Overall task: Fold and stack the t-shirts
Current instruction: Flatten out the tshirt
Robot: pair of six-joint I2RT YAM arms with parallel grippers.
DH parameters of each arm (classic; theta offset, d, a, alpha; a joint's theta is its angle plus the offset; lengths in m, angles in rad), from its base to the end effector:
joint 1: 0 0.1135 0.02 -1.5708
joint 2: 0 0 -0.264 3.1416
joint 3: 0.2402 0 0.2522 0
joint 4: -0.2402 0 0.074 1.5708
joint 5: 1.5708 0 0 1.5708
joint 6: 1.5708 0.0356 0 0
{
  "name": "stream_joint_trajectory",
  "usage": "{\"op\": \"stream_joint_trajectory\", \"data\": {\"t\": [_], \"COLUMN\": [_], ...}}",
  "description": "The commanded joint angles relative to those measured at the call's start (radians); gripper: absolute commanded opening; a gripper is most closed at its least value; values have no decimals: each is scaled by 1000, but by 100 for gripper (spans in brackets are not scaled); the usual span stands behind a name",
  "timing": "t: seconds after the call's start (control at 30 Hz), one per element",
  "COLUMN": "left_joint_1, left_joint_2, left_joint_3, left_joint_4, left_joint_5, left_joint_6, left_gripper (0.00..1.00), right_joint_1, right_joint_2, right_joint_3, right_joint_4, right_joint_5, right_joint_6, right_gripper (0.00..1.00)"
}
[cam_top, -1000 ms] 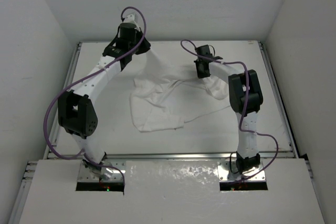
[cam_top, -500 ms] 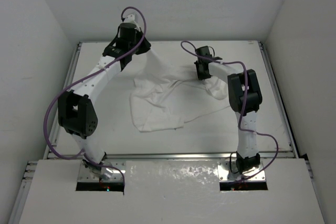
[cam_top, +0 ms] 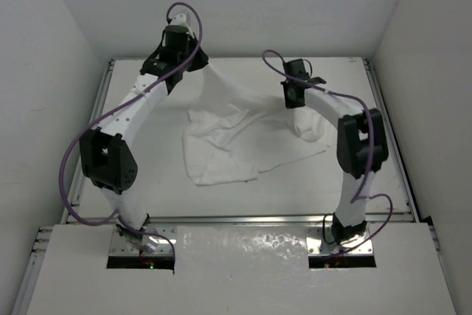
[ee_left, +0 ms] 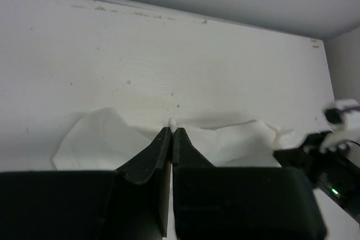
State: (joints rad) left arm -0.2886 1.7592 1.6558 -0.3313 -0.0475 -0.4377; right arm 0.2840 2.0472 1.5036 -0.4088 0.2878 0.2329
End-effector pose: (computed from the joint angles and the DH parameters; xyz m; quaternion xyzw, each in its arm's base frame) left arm 0.4018 -0.1175 0.3611 -0.0755 0.8394 -0.1723 0.5099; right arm 0.4295 0.1148 0.1846 0.0195 0.9435 -0.0551 0.3261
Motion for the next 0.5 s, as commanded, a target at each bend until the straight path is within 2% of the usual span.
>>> {"op": "stream_joint_trajectory", "data": {"t": [0.0,0.07,0.13,0.2,0.23,0.33,0.47], "left_joint_1": [25,25,25,25,25,23,23], "left_joint_2": [-46,-85,-134,-260,-260,-410,-570], "left_joint_3": [168,255,272,243,243,220,156], "left_joint_4": [-29,-89,-104,-114,-124,-149,-153], "left_joint_5": [-46,-58,-54,-38,-37,-32,-9], "left_joint_6": [43,57,60,54,50,45,47], "left_gripper": [0,0,0,0,0,0,0], "right_joint_1": [-3,-3,-5,-3,-3,-3,-2], "right_joint_2": [-283,-422,-519,-710,-711,-911,-1077], "right_joint_3": [-38,-81,-126,-166,-183,-252,-312], "right_joint_4": [-28,-67,-102,-140,-145,-157,-188], "right_joint_5": [63,68,76,74,65,-27,-26], "right_joint_6": [32,37,58,85,92,89,100], "right_gripper": [0,0,0,0,0,0,0]}}
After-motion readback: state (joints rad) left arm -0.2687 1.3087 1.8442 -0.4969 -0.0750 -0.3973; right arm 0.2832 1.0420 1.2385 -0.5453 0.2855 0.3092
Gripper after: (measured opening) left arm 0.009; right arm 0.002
